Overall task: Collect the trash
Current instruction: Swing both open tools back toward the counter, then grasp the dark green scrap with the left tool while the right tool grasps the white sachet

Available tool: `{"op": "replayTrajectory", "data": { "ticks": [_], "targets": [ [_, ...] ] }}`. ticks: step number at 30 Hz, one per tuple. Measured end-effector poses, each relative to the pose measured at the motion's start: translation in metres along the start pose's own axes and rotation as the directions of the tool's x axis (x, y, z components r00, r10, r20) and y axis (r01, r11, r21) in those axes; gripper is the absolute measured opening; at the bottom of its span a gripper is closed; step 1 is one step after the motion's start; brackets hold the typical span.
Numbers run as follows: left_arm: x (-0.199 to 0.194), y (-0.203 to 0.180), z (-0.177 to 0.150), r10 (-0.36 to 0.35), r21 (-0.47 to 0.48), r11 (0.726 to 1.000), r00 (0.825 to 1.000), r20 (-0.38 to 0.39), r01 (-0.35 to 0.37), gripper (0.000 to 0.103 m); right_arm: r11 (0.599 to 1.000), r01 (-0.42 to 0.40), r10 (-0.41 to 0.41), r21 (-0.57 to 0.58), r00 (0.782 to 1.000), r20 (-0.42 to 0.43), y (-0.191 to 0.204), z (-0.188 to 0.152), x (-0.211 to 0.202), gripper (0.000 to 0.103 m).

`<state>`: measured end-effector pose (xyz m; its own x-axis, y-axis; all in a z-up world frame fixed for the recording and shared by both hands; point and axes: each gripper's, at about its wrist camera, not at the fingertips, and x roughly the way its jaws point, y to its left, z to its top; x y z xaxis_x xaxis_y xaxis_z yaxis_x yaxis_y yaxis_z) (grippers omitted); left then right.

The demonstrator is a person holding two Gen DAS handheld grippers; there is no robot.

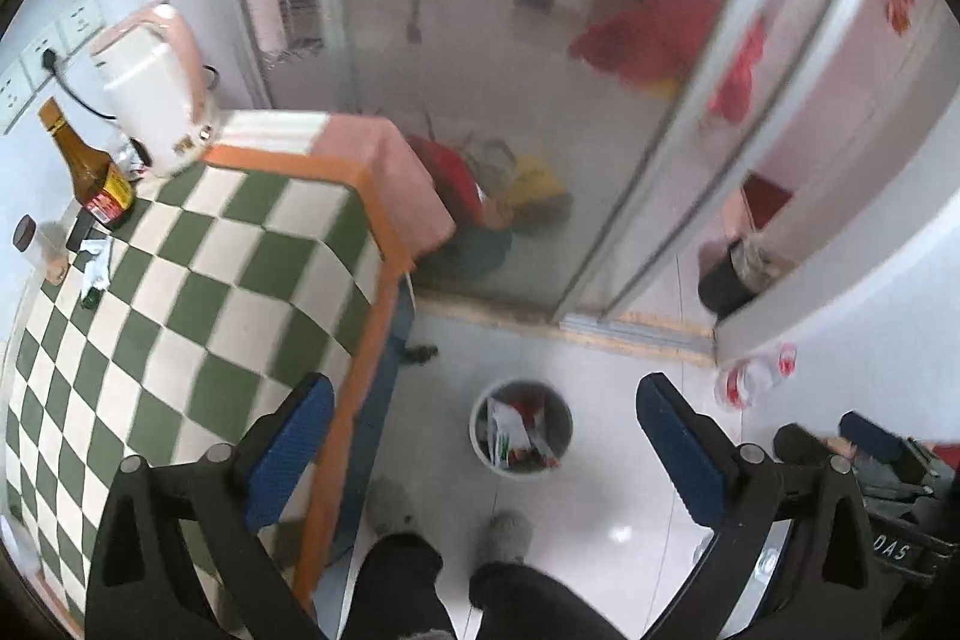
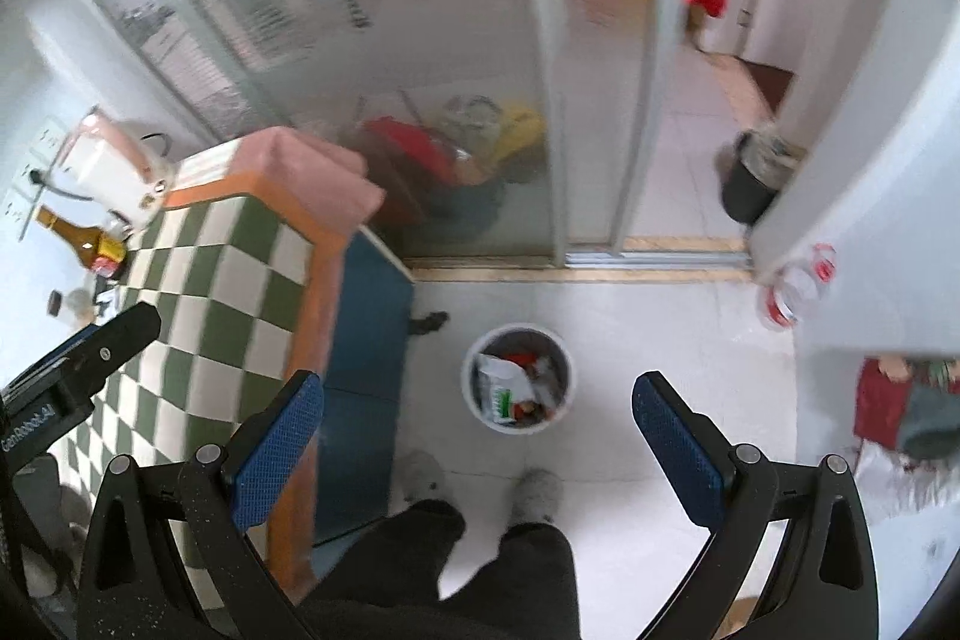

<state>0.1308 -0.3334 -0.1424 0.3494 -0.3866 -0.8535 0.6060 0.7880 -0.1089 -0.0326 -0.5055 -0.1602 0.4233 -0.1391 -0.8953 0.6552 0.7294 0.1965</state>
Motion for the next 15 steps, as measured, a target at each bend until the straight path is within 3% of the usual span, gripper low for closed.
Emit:
{"op": "replayTrajectory", "data": {
  "ticks": [5,9,10,11,15],
  "targets": [
    [-0.012,0.097,0.031,0.128,-0.121,0.986,0.988,0.087,-0.117,0.103,0.988,-0.077,0.074,-0.132,0.997,-0.030,0.114,0.035,0.033,0.103],
    [-0.006,0.212,0.037,0.285,-0.276,0.925,0.957,0.051,-0.261,0.103,0.958,-0.165,0.144,-0.236,0.984,-0.101,0.221,0.058,0.079,0.103],
    [-0.004,0.242,0.033,0.326,-0.318,0.899,0.945,0.027,-0.301,0.103,0.944,-0.199,0.172,-0.262,0.977,-0.123,0.253,0.061,0.093,0.103],
    [0.000,0.280,0.026,0.389,-0.362,0.858,0.921,-0.007,-0.365,0.103,0.933,-0.219,0.185,-0.285,0.972,-0.141,0.278,0.062,0.105,0.103],
    [0.018,0.399,-0.013,0.573,-0.463,0.670,0.801,-0.174,-0.580,0.103,0.871,-0.327,0.242,-0.366,0.935,-0.259,0.406,0.058,0.174,0.103]
  ]
}}
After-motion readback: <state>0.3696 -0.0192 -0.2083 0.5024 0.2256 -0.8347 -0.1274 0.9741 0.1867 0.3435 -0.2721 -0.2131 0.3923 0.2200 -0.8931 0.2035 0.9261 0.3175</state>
